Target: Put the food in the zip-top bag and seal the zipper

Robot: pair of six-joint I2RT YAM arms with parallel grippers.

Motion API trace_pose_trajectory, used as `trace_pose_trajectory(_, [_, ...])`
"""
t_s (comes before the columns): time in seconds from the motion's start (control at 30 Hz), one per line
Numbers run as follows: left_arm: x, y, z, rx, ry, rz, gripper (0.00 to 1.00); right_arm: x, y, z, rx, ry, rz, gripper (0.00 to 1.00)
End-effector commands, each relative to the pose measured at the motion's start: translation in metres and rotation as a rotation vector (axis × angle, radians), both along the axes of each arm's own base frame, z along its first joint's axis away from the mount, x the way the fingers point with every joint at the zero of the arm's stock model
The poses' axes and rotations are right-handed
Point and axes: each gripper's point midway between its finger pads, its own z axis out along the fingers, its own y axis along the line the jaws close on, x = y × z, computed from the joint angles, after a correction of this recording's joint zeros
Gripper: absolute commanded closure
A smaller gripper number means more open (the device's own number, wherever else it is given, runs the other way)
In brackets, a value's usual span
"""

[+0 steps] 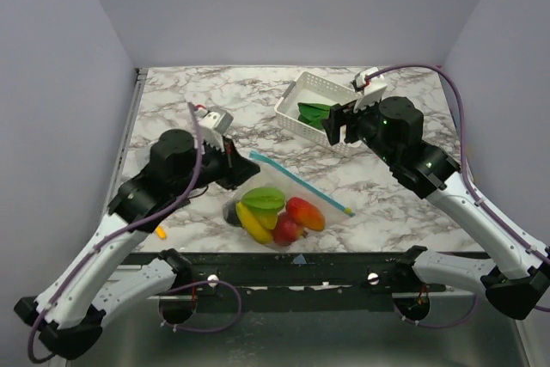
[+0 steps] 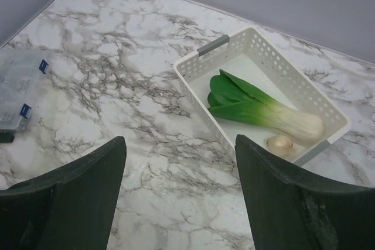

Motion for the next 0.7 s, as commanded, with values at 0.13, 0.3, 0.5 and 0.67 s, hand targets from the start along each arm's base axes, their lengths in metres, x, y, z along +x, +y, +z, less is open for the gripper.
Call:
trace_pose_trajectory(0.13, [0.109,0.007,-0.088,0.066,0.392,0.342,1.0,0.003,-0.013,0.01,-0.001,-0.037,-0.061,0.22])
trace_pose_trajectory(0.3, [0.153,0.026,-0.128,0.095,0.513,0.517,1.0,-0.001,-0.022,0.009,-0.003,-0.044,-0.081,0.21])
trace_pose_trajectory(0.5, [0.175,0.038,-0.154,0.082,0.615,0.616,1.0,0.002,-0.024,0.002,-0.016,-0.038,-0.1,0.2])
trace_pose_trajectory(0.67, [0.179,0.044,-0.153,0.086,0.633,0.628,0.71,0.002,-0.033,0.002,-0.003,-0.035,-0.152,0.2])
